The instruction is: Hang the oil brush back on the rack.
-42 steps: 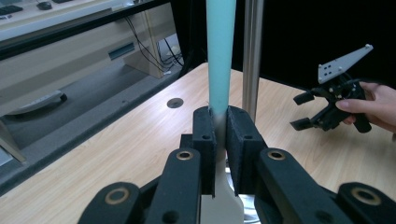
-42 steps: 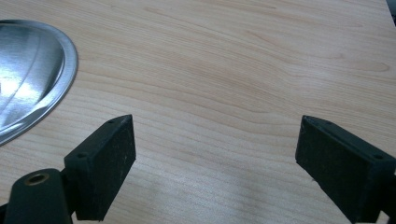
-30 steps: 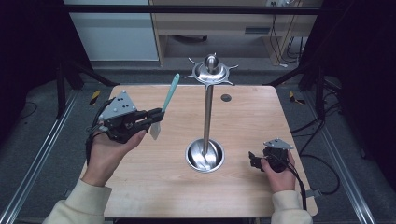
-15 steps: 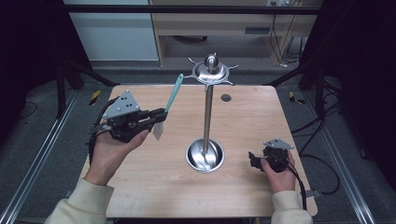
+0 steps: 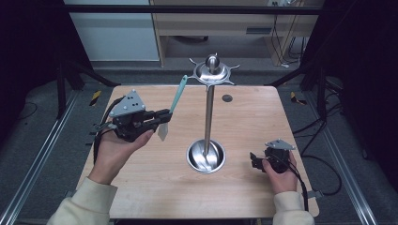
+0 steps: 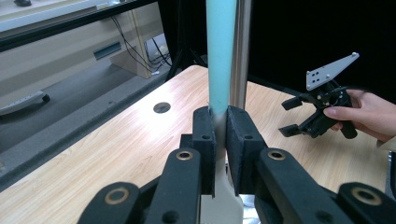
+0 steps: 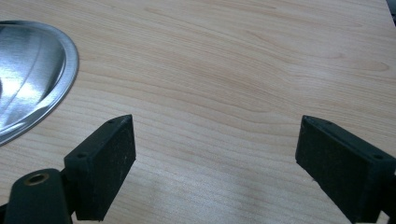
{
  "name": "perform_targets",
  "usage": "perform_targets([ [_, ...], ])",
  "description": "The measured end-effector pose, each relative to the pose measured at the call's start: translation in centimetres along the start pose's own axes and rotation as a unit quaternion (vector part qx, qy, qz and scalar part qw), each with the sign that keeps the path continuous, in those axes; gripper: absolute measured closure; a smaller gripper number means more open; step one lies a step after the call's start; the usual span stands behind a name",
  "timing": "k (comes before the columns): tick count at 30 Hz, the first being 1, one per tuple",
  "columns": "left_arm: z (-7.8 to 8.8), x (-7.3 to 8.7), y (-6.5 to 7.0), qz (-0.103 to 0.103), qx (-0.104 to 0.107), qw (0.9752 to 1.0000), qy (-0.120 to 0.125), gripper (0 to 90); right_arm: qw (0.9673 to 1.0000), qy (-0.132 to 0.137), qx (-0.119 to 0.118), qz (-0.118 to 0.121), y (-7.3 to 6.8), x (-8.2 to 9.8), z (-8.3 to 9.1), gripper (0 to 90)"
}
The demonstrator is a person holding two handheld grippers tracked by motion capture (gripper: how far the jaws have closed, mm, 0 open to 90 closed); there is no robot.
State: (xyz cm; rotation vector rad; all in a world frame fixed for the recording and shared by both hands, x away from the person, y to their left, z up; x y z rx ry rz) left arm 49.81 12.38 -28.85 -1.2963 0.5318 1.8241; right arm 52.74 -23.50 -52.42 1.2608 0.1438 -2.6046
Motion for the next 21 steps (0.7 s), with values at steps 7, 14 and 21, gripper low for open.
perform_targets([
  [7,-0.15,0.02,0.06,0.001,0.003,1.0,0.0,82.4,1.0,0.001,0.0,0.0,0.02,-0.01,-0.03,12.7],
  [14,-0.34,0.01,0.06,0.003,0.007,1.0,-0.002,82.3,1.0,0.0,-0.001,0.0,0.0,0.0,-0.03,12.7],
  [21,-0.51,0.13,0.22,0.013,0.014,0.9998,-0.007,82.2,1.0,-0.001,-0.003,0.001,-0.09,0.05,-0.11,12.7],
])
Point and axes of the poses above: each handheld gripper's, and its own axes: z roughly backward along the jaws, x roughly out of its underside, y roughly to its right, the point moved 7 cm from there along -z, roughly forward along the jaws, and after that the axes turned 2 degrees about -z, right-handed, at the moved point
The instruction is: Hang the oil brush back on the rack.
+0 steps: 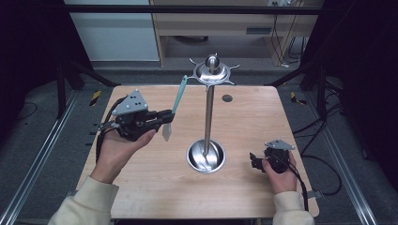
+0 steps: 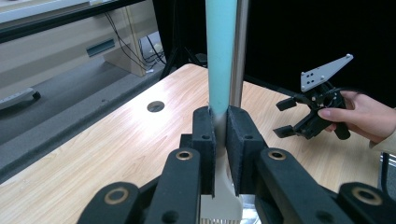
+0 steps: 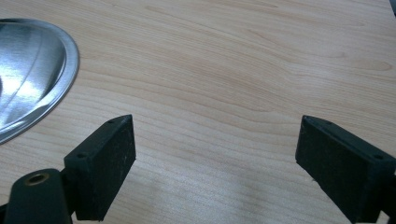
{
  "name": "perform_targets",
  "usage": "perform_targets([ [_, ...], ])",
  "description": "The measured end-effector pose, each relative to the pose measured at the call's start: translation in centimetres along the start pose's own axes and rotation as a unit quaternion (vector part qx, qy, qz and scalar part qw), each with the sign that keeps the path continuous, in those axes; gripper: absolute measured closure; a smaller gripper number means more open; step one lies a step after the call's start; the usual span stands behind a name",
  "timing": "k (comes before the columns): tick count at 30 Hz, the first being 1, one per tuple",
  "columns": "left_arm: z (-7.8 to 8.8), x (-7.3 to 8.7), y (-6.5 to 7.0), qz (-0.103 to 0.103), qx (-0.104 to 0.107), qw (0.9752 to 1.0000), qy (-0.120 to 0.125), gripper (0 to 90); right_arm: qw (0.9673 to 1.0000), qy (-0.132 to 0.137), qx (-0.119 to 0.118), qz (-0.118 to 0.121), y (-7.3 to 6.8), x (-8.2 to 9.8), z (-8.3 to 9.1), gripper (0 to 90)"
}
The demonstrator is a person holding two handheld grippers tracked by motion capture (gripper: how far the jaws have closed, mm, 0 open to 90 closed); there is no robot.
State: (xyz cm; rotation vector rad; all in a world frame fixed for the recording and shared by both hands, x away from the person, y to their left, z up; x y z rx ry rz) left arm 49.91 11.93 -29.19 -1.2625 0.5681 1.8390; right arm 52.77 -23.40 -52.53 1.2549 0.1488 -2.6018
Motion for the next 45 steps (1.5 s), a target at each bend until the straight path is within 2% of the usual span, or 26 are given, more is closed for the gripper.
perform_targets([
  [24,-0.8,-0.1,-0.2,0.001,0.001,1.0,0.001,82.0,1.0,0.001,-0.002,0.0,0.0,0.0,0.0,12.7],
  [40,-1.1,-0.3,-0.4,-0.002,-0.007,0.9999,-0.012,81.6,1.0,0.002,-0.002,0.002,0.0,-0.1,0.1,12.7],
  [43,-0.9,-0.5,-0.8,-0.003,-0.015,0.9999,-0.006,80.2,1.0,0.001,-0.002,0.0,0.1,-0.1,0.2,12.6],
  [45,-0.6,-0.7,-1.0,0.004,-0.017,0.9998,0.0,75.5,1.0,0.003,-0.003,-0.001,0.1,-0.1,0.2,12.6],
])
Point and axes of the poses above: each handheld gripper's, and its own axes: z roughly backward along the jaws, x roughly out of its underside, y roughly to its right, the point moved 7 cm from there along -z, roughly forward along the jaws, and after that the axes turned 2 degrees about -z, right-handed, at the moved point
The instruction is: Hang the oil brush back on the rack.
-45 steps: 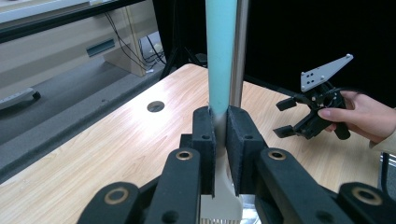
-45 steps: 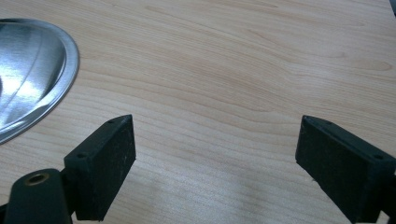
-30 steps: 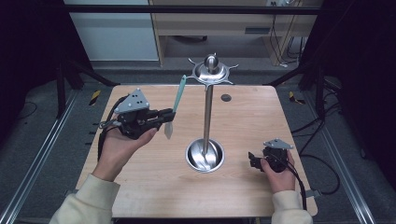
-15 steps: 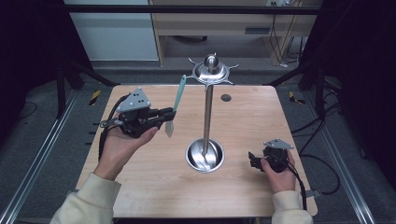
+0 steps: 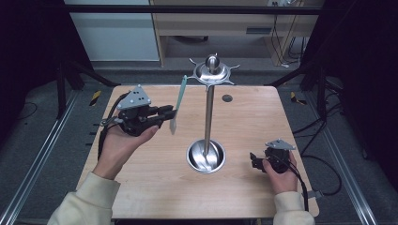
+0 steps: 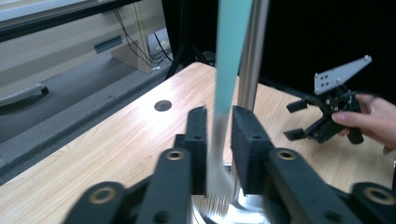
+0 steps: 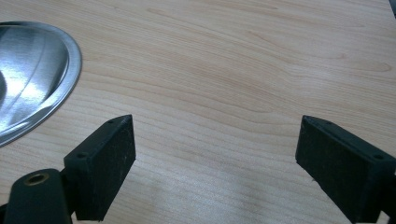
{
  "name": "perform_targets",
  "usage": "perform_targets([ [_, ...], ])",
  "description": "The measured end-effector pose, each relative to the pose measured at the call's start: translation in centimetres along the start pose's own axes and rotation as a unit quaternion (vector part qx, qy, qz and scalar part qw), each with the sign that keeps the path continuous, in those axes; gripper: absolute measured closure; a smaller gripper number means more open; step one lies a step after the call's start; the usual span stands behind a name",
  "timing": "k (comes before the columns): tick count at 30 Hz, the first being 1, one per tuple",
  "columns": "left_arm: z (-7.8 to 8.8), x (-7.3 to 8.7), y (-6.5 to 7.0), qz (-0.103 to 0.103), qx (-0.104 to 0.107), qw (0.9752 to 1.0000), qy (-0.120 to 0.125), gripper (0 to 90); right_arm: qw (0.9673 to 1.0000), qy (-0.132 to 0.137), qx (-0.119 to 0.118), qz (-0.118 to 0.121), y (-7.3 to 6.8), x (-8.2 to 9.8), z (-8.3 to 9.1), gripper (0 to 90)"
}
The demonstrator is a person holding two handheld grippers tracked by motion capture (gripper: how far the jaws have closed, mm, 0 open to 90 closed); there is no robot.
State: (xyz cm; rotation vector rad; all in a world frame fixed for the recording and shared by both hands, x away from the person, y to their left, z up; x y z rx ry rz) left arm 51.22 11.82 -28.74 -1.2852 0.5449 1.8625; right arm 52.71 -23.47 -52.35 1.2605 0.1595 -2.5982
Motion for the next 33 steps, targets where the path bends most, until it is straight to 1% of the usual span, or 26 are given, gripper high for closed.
perform_targets([
  [2,0.2,-0.1,-0.2,0.007,0.0,0.9999,0.007,68.8,1.0,0.0,-0.001,0.0,0.0,0.0,0.0,12.6],
  [3,0.3,-0.2,-0.3,0.007,-0.005,0.9999,0.011,64.5,1.0,0.0,0.0,0.0,0.0,0.0,0.0,12.6],
  [4,0.4,-0.3,-0.4,0.007,-0.012,0.9998,0.013,59.4,1.0,0.0,0.0,0.001,0.0,0.0,0.0,12.6],
  [5,0.4,-0.4,-0.4,0.005,-0.014,0.9998,0.014,54.4,1.0,0.0,0.0,0.001,0.0,0.0,0.0,12.6],
  [6,0.5,-0.4,-0.3,0.003,-0.014,0.9998,0.014,45.9,1.0,0.0,0.001,0.001,0.1,0.0,0.0,12.6],
  [7,0.5,-0.4,-0.3,0.0,-0.014,0.9998,0.014,45.9,1.0,0.0,0.001,0.001,0.1,0.0,0.0,12.6],
  [9,0.5,-0.4,-0.3,-0.001,-0.018,0.9998,0.012,34.4,1.0,0.001,0.0,0.004,0.1,0.0,0.0,12.5],
  [11,0.6,-0.2,-0.5,-0.002,-0.029,0.9996,0.003,27.0,1.0,0.001,0.0,0.004,0.1,0.0,0.0,12.6],
  [12,0.7,-0.1,-0.5,0.002,-0.033,0.9994,0.0,23.5,1.0,0.0,0.001,0.005,0.1,0.0,0.0,12.5],
  [15,1.2,0.4,-0.6,0.008,-0.039,0.9992,-0.012,16.1,1.0,0.001,0.001,0.006,0.1,0.0,0.1,12.6],
  [16,1.4,0.5,-0.5,0.011,-0.04,0.9991,-0.013,14.5,1.0,0.001,0.002,0.006,0.1,0.0,0.1,12.5],
  [20,2.3,1.0,-0.1,0.001,-0.041,0.9989,-0.024,10.7,1.0,0.002,0.001,0.006,0.1,0.0,0.1,12.5],
  [24,3.0,1.8,0.4,-0.005,-0.042,0.9985,-0.033,9.6,1.0,0.0,0.002,0.007,0.1,0.1,0.1,12.6],
  [27,3.2,2.7,0.7,-0.005,-0.042,0.9983,-0.039,9.5,1.0,-0.001,0.004,0.008,0.1,0.1,0.1,12.5],
  [28,3.2,3.2,0.9,-0.002,-0.038,0.9982,-0.046,9.5,1.0,0.0,0.003,0.008,0.1,0.1,0.1,12.6],
  [29,3.2,3.5,1.0,-0.002,-0.04,0.9981,-0.047,9.4,1.0,0.0,0.003,0.008,0.1,0.1,0.1,12.5],
  [31,3.2,4.1,1.3,0.004,-0.034,0.9982,-0.049,9.2,1.0,0.001,0.002,0.007,0.1,0.1,0.1,12.4],
  [33,3.4,4.7,1.6,0.002,-0.036,0.9978,-0.055,8.9,1.0,0.0,0.003,0.005,0.1,0.1,0.1,12.1],
])
Point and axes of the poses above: each handheld gripper's, and its own axes: z roughly backward along the jaws, x roughly out of its underside, y roughly to its right, the point moved 7 cm from there along -z, roughly forward along the jaws, and after that the axes turned 2 degrees about -z, right-handed, at the moved point
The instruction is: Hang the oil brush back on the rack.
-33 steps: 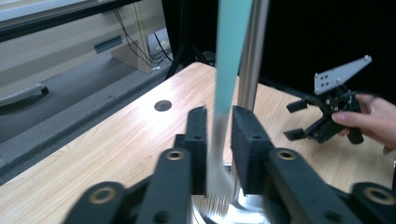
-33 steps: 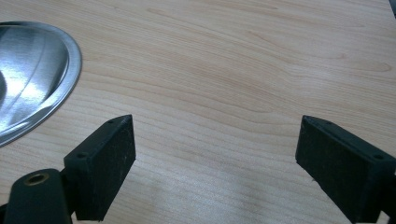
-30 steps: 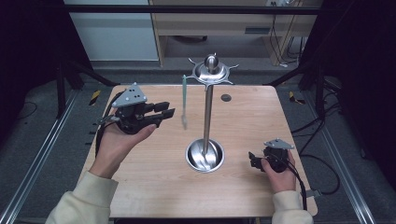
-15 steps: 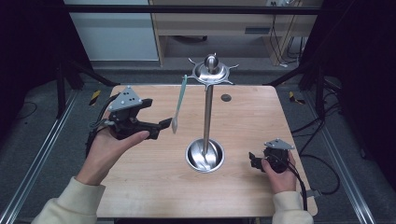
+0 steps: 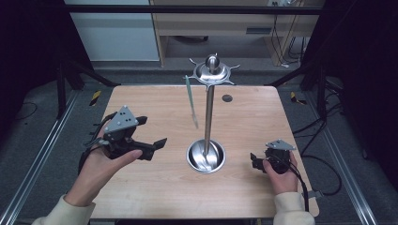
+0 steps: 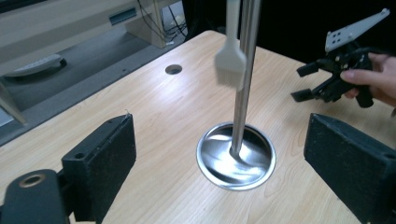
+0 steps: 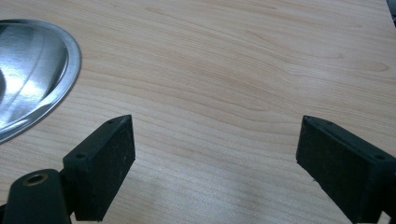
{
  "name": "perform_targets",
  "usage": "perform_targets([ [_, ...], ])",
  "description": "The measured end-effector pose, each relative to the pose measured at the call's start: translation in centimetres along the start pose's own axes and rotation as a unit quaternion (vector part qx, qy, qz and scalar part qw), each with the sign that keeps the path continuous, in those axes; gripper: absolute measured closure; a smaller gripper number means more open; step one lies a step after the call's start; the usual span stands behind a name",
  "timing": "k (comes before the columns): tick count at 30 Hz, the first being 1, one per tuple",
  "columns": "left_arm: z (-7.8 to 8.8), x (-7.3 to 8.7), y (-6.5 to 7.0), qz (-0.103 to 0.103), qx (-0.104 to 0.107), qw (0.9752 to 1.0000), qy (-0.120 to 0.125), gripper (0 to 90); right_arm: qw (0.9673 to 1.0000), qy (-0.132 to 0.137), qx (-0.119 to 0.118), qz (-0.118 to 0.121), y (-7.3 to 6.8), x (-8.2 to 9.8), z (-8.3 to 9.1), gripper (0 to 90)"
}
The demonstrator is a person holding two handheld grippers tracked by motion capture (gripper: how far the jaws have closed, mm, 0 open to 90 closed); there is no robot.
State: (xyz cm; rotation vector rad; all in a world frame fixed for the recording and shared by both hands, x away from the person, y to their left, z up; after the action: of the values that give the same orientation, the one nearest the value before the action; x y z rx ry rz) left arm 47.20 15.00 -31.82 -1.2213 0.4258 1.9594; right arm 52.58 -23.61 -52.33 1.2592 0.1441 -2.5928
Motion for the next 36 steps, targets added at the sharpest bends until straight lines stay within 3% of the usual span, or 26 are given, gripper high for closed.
perform_targets([
  [7,-0.5,2.0,0.5,0.006,0.0,1.0,-0.006,7.6,1.0,-0.005,-0.001,-0.003,0.0,0.1,0.0,11.2],
  [14,-1.7,4.7,0.6,0.007,-0.002,0.9996,-0.028,6.5,0.9999,-0.006,-0.001,-0.009,0.1,0.1,0.0,10.9],
  [26,-4.0,10.2,-0.2,0.022,-0.011,0.9967,-0.078,6.3,0.9999,-0.008,0.0,-0.008,0.1,0.1,-0.1,10.8],
  [36,-5.4,14.3,-1.9,0.027,-0.039,0.9933,-0.106,6.2,0.9999,-0.008,-0.002,-0.006,0.0,0.1,-0.1,10.8],
])
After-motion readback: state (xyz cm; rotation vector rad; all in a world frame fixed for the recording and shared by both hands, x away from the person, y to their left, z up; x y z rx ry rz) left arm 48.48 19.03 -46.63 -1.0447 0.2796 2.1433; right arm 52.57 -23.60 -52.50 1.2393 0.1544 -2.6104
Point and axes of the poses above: each handheld gripper's, and its own axes: z roughly backward along the jaws, x roughly out of its underside, y roughly to its right, the point moved 7 cm from there along -z, roughly forward along the jaws, and after that the axes turned 2 degrees about -z, right-handed, at the moved point
